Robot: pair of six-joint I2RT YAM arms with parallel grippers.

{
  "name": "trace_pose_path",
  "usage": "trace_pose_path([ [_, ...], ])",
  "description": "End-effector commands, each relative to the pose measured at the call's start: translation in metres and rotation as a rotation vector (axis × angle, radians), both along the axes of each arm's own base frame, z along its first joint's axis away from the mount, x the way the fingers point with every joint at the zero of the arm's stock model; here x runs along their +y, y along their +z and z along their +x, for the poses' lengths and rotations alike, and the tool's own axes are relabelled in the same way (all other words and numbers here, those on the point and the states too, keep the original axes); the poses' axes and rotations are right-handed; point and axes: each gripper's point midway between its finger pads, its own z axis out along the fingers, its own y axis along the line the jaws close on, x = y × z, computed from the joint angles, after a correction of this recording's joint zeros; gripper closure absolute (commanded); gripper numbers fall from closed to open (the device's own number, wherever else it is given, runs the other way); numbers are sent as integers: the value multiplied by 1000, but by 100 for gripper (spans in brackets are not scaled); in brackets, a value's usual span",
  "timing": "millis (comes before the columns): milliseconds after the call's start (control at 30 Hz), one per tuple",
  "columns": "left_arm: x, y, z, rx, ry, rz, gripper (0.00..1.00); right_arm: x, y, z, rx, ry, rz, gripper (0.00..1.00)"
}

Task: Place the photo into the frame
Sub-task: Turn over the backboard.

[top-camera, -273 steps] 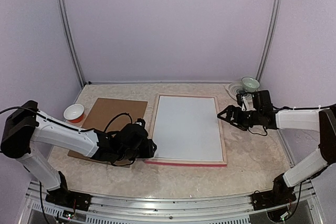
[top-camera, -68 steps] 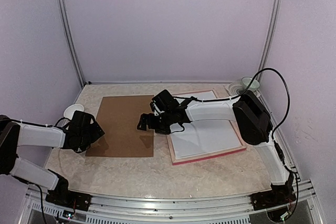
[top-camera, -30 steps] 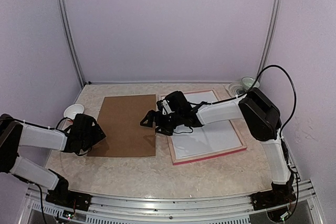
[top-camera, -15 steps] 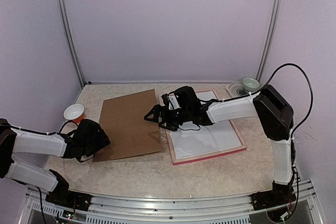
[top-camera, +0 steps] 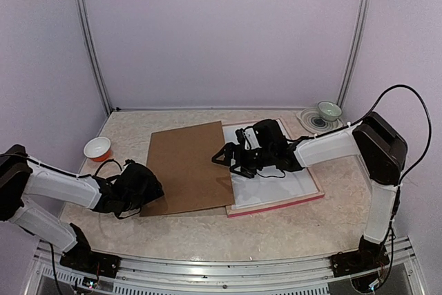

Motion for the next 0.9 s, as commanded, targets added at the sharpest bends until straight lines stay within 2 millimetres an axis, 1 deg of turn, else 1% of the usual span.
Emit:
trace_pose_path([
  [0, -53, -9, -14, 79, -103, -119, 15, -1, 24, -11, -37, 60, 82, 1],
  [100, -60, -17, -19, 104, -113, -108, 15, -17, 10, -6, -10, 28, 50, 1],
  [233, -60, -25, -24, 129, -107, -104, 15, -32, -3, -1, 13, -1, 19, 1],
  [300, -57, -25, -26, 131, -98, -101, 15, -36, -5, 1, 9, -7, 6, 1],
  [400, -52, -18, -25, 116, -84, -99, 14, -39, -11, 5, 15, -15, -19, 1],
  [500, -51, -10, -24, 96, -81, -105, 14, -38, -14, 10, 13, -13, -26, 1],
  [533, -51, -9, -24, 92, -80, -108, 14, -35, -12, 13, 6, -7, -19, 1],
  [667, -52, -9, -23, 93, -85, -108, 14, -26, -10, 16, 2, 28, 8, 1],
  [867, -55, -20, -26, 123, -99, -100, 15, -12, 12, 11, -29, 116, 88, 1],
])
